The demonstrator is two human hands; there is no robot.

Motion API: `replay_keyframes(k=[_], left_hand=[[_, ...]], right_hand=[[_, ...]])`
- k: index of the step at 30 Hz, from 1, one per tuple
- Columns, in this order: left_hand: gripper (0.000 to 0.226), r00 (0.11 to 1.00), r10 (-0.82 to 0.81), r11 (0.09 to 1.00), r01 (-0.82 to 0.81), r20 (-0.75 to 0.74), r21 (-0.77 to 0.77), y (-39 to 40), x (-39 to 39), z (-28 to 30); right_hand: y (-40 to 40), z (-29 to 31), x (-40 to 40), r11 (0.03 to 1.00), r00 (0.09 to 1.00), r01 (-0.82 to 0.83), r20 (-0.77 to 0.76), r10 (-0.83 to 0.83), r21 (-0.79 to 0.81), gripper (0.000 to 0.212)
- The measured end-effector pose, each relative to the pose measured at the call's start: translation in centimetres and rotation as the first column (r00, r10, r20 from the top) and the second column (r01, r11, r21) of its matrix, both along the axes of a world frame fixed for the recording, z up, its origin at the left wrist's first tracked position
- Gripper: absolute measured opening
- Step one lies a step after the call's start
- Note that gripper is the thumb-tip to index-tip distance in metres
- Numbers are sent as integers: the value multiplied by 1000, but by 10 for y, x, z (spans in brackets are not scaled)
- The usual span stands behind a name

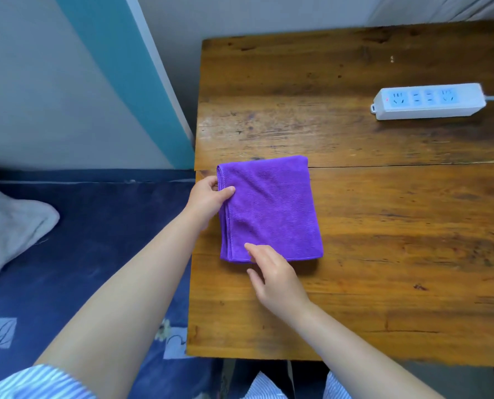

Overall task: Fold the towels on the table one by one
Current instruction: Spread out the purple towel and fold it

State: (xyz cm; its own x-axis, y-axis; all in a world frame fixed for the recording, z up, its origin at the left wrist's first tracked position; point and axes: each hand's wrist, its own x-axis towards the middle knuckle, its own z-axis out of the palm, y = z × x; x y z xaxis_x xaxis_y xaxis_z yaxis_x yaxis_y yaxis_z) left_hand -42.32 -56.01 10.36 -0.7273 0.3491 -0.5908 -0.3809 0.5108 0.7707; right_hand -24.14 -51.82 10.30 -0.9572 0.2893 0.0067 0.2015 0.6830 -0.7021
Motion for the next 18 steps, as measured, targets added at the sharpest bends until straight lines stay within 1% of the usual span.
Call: replay_keyframes(k=[2,4,6,9,10,12,13,14,16,17,18], left_hand=[[31,999,26,992,-31,-42,-122,-2,2,-5],[47,990,-20,970,-15,-140,-243,-5,8,-9],[53,972,-94,959,31,-215,-280,-9,19,-11],[51,956,-157,951,79,-248,-299,-13,40,-15],[51,951,-168,944,80,-258,-320,-13,48,-16],[58,929,-210,911,72,-306,-407,-13,65,-16],[62,897,-265,882,76,-355,-466,-13,73,-15],[63,839,-346,851,92,-420,-518,-13,80,-15],[62,672,-531,789,168,-517,-591,-12,89,-18],[60,600,-612,747,224,-516,-626,-11,91,-22],[60,555,-679,697,281,-481,-660,-10,92,-26]], right_hand=[[3,-2,5,1000,1000,11,11,-11,25,38],[11,-3,10,996,998,67,-19,-66,54,34],[26,-1,8,986,991,128,-59,-122,108,31],[56,0,-8,955,983,180,-83,-165,234,32],[65,0,-18,946,983,183,-48,-176,266,34],[81,-1,-37,943,978,136,108,-176,304,39],[88,-4,-46,944,969,86,192,-153,318,43],[95,-8,-54,938,960,35,247,-127,345,47],[105,-19,-65,905,942,-74,329,-75,419,52],[107,-24,-68,889,932,-124,360,-48,440,53],[109,-29,-69,878,924,-161,381,-26,451,54]])
